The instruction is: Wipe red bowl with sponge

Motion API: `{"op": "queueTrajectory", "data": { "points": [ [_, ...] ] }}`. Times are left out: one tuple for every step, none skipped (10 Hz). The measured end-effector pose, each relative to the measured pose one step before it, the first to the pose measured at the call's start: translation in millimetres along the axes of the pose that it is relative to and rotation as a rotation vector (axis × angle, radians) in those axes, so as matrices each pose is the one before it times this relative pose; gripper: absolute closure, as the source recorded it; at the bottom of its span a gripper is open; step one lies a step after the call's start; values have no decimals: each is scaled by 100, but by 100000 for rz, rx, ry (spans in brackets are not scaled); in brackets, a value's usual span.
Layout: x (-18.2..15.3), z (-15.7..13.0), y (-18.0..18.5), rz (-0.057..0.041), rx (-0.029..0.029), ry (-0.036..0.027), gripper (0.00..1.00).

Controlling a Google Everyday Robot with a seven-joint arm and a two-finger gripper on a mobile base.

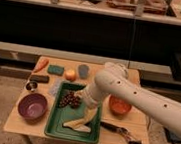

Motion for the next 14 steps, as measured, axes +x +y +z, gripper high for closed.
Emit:
{"op": "queueTrajectory", "data": {
  "points": [
    [0, 0, 0, 2, -3, -3, 25],
    [-1, 2, 1, -6, -3, 0, 25],
    [0, 1, -1, -3, 2, -3, 25],
    [1, 1, 2, 5, -3, 0, 25],
    [-2, -1, -1, -2, 4, -2, 25],
    [0, 0, -1, -6, -2, 7, 25],
    [-1, -1, -2, 5, 6, -8, 25],
    [0, 0, -1, -4, -1, 6, 25],
    [80, -13, -54, 17, 47, 216, 25],
    [-44, -81, -327, 721, 7, 1272, 25],
    [-325, 79, -1238, 1478, 779, 1486, 25],
    [-201, 59, -1298, 1261, 1266, 935, 25],
    [24, 55, -1902, 1746, 2036, 1358, 25],
    [-8, 149, -3016, 2143, 3604, 1072, 25]
  ]
}}
